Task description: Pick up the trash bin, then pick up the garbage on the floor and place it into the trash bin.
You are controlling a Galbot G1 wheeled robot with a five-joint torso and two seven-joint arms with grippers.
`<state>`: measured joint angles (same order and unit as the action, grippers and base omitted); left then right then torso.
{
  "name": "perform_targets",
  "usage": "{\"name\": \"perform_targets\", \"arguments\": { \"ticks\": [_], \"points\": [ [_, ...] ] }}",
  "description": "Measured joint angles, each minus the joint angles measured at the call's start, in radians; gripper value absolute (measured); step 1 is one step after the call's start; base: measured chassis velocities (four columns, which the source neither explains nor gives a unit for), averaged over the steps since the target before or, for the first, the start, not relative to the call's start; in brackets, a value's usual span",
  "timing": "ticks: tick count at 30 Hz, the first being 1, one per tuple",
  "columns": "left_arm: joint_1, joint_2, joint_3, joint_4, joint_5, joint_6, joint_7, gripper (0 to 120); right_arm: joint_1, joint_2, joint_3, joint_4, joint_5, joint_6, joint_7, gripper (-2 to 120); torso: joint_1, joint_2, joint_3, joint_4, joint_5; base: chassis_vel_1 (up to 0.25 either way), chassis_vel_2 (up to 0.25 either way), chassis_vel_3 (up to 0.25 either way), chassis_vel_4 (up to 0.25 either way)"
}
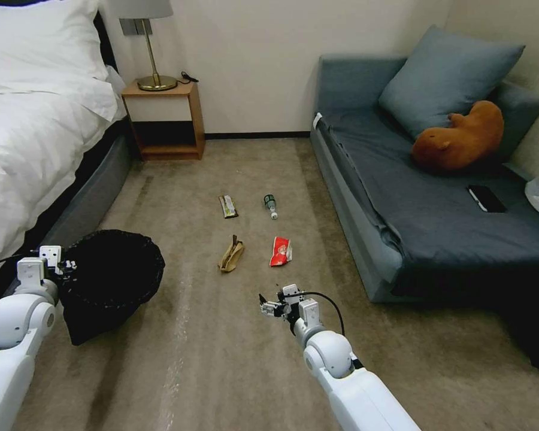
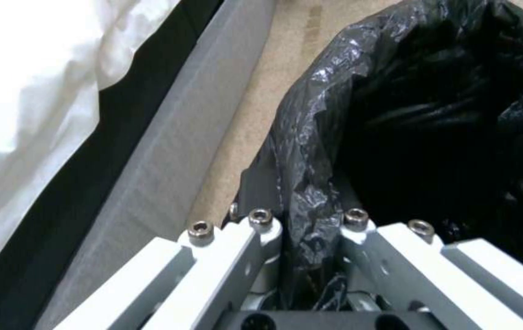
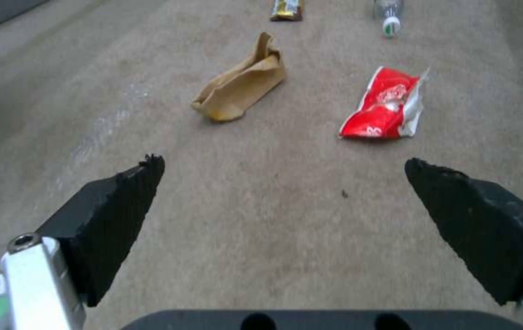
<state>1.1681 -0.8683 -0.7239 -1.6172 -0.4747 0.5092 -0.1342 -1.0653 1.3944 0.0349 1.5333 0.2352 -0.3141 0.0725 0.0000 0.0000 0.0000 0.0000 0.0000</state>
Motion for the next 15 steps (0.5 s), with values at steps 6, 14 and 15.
{"name": "perform_targets", "arguments": {
  "ticks": [6,14,15],
  "points": [
    [0.012,0.001,-0.014,0.007,0.002,-0.008,0.005,4,-0.001,0.007,-0.014,-0.009,-0.015,0.002,-0.001,100,0.0,0.0,0.0,0.0001,-0.0001,-0.079,0.09,0.094,-0.093],
    [0.021,0.003,-0.027,0.018,0.004,-0.012,0.012,4,-0.002,0.012,-0.024,-0.013,-0.026,0.003,-0.005,100,0.0,0.0,0.0,0.0001,-0.0001,-0.09,0.087,0.088,-0.086],
    [0.021,0.003,-0.027,0.018,0.004,-0.012,0.012,4,-0.002,0.012,-0.024,-0.013,-0.026,0.003,-0.005,100,0.0,0.0,0.0,0.0001,-0.0001,-0.116,0.064,0.094,-0.086]
  ]
}}
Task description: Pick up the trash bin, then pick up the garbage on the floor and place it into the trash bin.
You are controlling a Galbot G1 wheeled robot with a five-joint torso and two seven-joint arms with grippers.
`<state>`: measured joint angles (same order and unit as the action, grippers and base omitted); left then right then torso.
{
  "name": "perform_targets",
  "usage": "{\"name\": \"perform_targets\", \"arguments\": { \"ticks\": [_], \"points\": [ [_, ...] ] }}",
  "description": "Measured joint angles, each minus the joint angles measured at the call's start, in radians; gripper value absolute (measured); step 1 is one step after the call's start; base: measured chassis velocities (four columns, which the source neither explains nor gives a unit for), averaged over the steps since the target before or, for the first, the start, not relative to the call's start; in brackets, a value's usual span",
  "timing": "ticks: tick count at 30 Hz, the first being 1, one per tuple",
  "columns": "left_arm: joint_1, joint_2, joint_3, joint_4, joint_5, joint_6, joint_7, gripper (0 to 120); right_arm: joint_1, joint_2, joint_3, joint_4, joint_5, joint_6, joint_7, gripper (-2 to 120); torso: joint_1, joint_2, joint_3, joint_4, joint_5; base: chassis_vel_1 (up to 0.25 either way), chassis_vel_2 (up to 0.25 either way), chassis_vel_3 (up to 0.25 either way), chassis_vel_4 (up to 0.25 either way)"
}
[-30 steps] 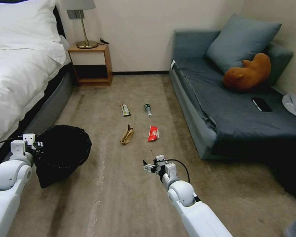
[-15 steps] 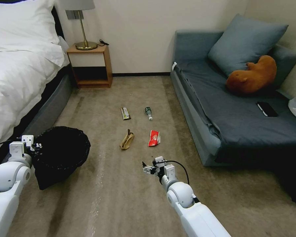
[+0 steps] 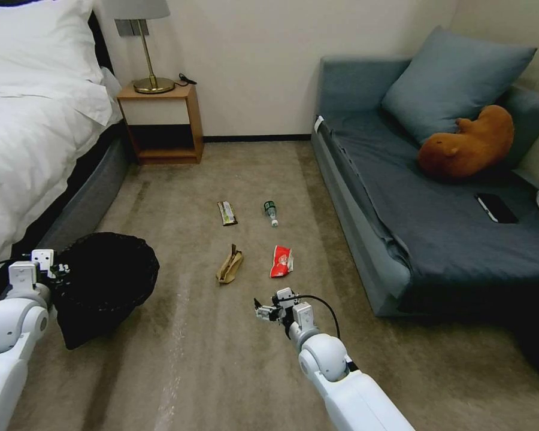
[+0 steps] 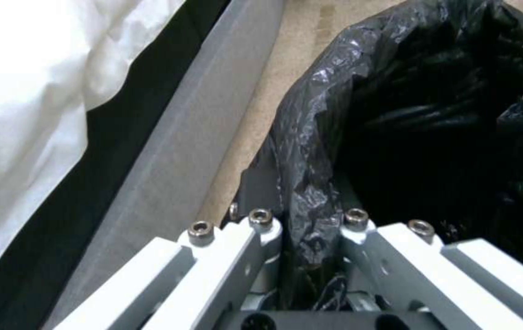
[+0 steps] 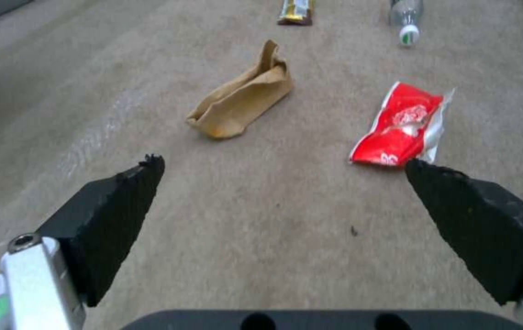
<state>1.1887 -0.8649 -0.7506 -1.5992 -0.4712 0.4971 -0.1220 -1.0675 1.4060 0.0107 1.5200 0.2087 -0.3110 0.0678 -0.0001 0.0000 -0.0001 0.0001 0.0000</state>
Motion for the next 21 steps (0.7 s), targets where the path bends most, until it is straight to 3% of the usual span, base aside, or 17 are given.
{"name": "perform_targets", "arguments": {
  "ticks": [21],
  "points": [
    [0.01,-0.002,-0.015,0.016,0.002,-0.015,0.016,4,-0.009,0.008,-0.012,-0.009,-0.023,0.002,-0.004,100,0.0,0.0,0.0,0.0001,0.0001,-0.089,0.095,0.089,-0.091]
  ]
}}
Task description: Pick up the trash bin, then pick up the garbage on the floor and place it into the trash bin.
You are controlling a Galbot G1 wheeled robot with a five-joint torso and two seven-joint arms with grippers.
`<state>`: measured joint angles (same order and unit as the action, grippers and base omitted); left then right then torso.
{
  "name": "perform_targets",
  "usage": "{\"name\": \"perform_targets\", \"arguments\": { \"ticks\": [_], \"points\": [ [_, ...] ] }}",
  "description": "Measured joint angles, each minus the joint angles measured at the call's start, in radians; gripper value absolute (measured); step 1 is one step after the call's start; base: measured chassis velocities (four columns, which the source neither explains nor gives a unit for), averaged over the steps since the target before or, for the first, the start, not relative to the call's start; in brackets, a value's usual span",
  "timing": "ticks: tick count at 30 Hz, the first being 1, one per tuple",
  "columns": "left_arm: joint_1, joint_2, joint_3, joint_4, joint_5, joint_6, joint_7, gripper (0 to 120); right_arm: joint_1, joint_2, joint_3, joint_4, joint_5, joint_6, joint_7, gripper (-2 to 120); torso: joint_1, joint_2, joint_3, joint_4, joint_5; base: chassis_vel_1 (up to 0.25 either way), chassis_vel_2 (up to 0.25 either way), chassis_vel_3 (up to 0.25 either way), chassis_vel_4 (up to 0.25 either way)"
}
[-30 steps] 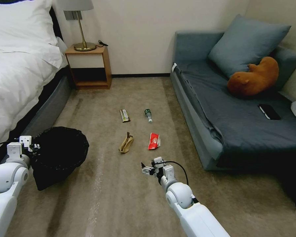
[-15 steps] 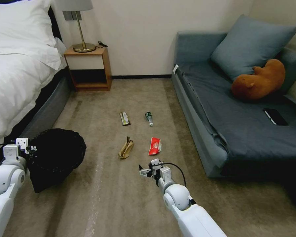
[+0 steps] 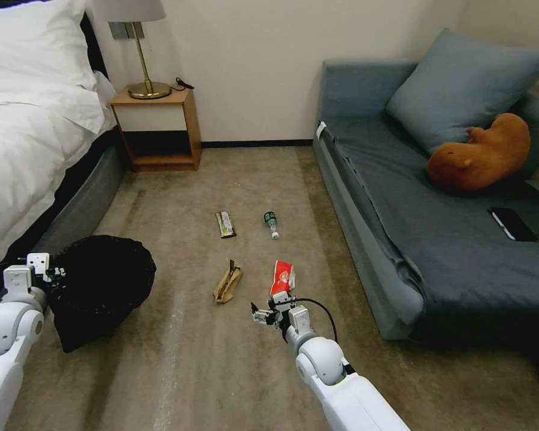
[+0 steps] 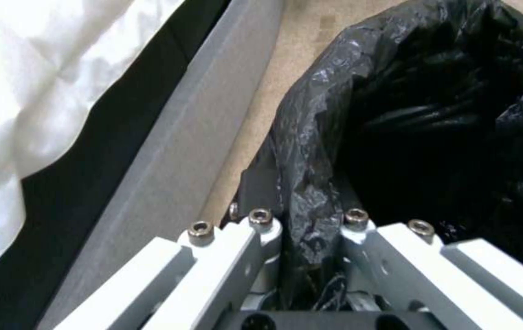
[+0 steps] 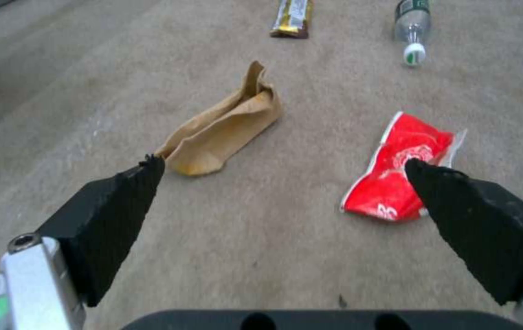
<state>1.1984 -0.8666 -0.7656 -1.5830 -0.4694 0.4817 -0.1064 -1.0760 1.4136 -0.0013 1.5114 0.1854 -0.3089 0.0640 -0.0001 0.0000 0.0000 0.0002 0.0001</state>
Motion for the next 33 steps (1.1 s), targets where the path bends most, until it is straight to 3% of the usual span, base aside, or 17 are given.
{"name": "perform_targets", "arguments": {
  "ticks": [33],
  "points": [
    [0.008,-0.005,-0.003,0.02,0.006,-0.017,0.009,4,0.01,0.01,-0.023,-0.029,-0.018,0.006,0.001,100,0.0,0.0,0.0,-0.0002,-0.0001,-0.1,0.093,0.1,-0.099]
  ]
}}
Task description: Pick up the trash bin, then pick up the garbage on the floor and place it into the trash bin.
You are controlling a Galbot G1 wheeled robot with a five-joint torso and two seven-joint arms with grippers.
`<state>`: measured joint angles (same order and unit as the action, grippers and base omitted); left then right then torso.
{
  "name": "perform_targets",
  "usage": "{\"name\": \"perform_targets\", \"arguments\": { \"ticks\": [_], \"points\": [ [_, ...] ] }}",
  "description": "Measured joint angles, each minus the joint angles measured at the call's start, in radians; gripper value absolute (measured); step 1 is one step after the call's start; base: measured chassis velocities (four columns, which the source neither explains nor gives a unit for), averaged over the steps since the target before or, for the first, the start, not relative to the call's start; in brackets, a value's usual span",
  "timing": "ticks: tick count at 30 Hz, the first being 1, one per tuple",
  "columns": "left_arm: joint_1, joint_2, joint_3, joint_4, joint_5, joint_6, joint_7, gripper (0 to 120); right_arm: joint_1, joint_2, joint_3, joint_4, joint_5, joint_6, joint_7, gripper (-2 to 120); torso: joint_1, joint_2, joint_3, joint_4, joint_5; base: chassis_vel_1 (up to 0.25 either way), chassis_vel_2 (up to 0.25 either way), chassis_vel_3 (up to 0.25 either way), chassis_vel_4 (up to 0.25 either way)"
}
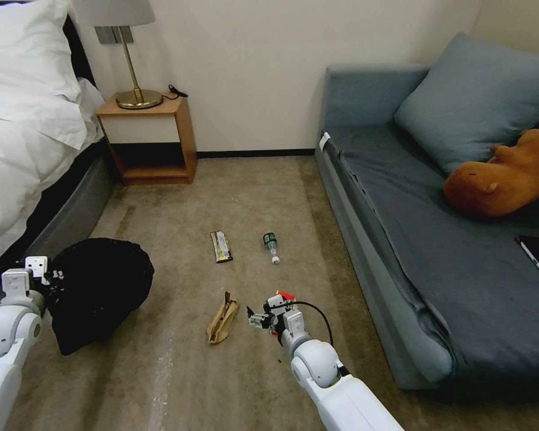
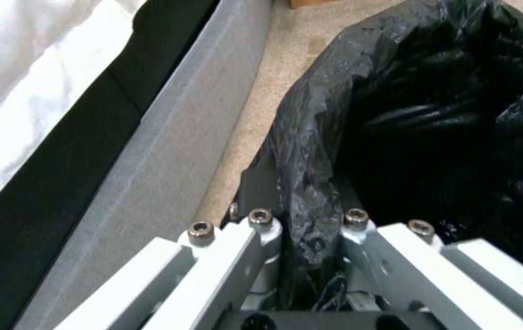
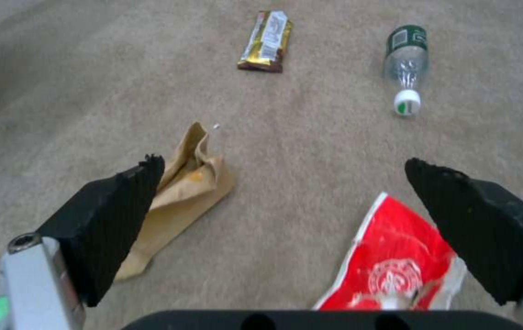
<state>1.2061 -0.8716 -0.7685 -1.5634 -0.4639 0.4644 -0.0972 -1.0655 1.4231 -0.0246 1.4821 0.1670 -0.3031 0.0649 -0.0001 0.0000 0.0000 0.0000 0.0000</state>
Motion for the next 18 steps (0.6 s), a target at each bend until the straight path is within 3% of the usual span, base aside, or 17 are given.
{"name": "perform_targets", "arguments": {
  "ticks": [18],
  "points": [
    [0.037,-0.019,-0.019,-0.027,0.008,-0.002,0.01,4,0.019,-0.001,-0.048,-0.027,-0.007,0.003,0.001,100,0.0,0.0,0.0,0.0001,-0.0001,-0.091,0.083,0.084,-0.079]
  ]
}}
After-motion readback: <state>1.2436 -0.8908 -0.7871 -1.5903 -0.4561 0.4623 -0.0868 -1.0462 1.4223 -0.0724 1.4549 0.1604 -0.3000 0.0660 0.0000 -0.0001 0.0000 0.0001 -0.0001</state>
